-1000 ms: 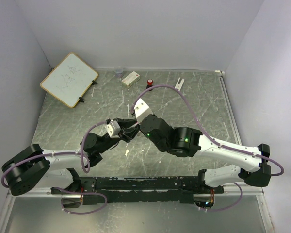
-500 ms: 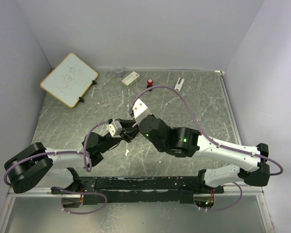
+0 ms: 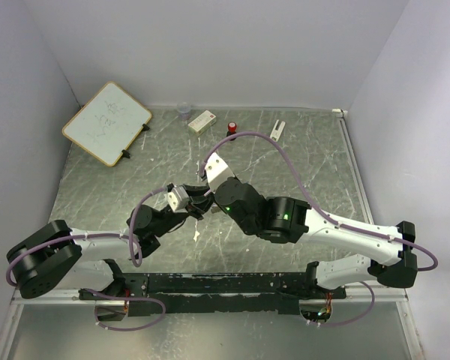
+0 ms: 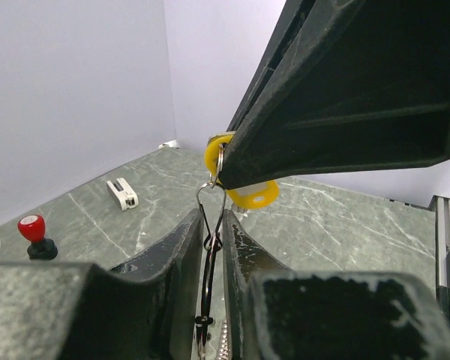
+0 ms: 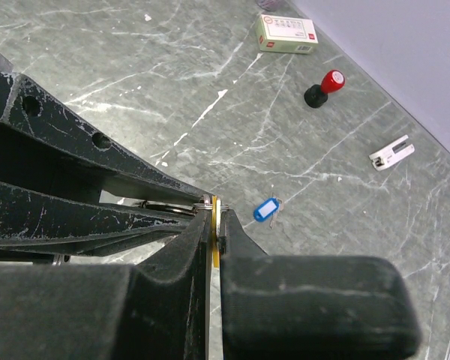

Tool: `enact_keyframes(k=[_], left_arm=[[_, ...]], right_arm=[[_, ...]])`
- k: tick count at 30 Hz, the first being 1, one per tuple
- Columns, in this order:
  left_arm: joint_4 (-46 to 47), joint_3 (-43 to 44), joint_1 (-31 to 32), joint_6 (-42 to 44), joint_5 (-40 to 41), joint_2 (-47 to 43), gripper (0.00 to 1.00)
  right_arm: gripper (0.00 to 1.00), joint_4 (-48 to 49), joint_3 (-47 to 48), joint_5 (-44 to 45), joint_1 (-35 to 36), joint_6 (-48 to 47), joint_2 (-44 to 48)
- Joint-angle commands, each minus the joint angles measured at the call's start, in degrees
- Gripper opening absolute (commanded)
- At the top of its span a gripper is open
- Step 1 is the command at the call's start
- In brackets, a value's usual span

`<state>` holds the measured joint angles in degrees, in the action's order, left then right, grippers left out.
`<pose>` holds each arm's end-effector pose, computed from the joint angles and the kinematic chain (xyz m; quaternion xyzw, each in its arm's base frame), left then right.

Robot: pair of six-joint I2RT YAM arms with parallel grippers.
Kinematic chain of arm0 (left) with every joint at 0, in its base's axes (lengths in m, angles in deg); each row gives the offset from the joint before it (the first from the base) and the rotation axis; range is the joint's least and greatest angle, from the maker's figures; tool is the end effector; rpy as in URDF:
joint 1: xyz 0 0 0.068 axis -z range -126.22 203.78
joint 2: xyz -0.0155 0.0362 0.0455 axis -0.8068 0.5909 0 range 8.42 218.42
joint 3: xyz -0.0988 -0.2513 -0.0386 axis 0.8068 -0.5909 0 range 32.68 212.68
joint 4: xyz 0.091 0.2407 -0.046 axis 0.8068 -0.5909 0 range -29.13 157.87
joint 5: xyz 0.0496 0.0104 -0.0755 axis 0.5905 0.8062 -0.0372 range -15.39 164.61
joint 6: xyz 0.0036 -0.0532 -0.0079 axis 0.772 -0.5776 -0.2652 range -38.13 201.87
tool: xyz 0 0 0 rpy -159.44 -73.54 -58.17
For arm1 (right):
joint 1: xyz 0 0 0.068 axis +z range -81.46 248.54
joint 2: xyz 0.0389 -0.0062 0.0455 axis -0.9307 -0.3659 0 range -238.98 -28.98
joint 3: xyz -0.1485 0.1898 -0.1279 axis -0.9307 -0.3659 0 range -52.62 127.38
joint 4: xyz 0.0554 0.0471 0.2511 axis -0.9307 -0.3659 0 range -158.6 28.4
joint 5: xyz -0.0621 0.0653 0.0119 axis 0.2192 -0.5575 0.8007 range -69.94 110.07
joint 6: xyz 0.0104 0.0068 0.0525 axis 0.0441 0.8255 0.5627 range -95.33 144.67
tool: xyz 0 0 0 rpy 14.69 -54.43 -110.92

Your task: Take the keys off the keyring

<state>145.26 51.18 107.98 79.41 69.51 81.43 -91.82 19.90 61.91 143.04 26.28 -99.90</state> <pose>0.1348 -0.1923 0.2439 0.2743 0.4807 -0.4166 0.7212 0.0937 0.2491 0.3817 -0.3306 0.7544 0.0520 0.5647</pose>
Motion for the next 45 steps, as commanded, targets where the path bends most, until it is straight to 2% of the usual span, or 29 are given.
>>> enact_keyframes(k=[1, 8, 19, 25, 35, 41, 45], left_arm=[[3.30, 1.09, 0.62, 0.60, 1.16, -0.53, 0.25], [3.34, 0.48, 0.76, 1.16, 1.68, -1.40, 0.20], [1.88, -0.83, 1.39, 3.40, 2.64, -3.45, 0.07], [1.23, -1.41, 1.62, 4.58, 2.82, -4.12, 0.07], [-6.31, -0.98, 2.57, 9.47, 3.97, -4.99, 0.07], [-5.19, -2.25, 2.72, 10.01, 3.02, -6.59, 0.07], [-4.12, -2.23, 2.67, 9.47, 3.15, -6.49, 0.13]], right_arm=[[0.00, 1.92, -0.25, 1.20, 0.38, -0.72, -0.10], [0.00, 2.06, -0.39, 1.54, 0.38, -0.64, 0.11], [0.00, 2.00, -0.61, 2.90, 0.38, -0.51, 0.35], [0.00, 1.97, -0.58, 4.92, 0.38, -0.25, 1.17], [0.00, 0.96, -0.07, 5.84, 0.42, 0.21, 2.69], [0.00, 0.06, 0.56, 5.70, 0.38, 0.60, 2.13], [0.00, -0.14, 0.78, 5.08, 0.36, 0.65, 1.58]])
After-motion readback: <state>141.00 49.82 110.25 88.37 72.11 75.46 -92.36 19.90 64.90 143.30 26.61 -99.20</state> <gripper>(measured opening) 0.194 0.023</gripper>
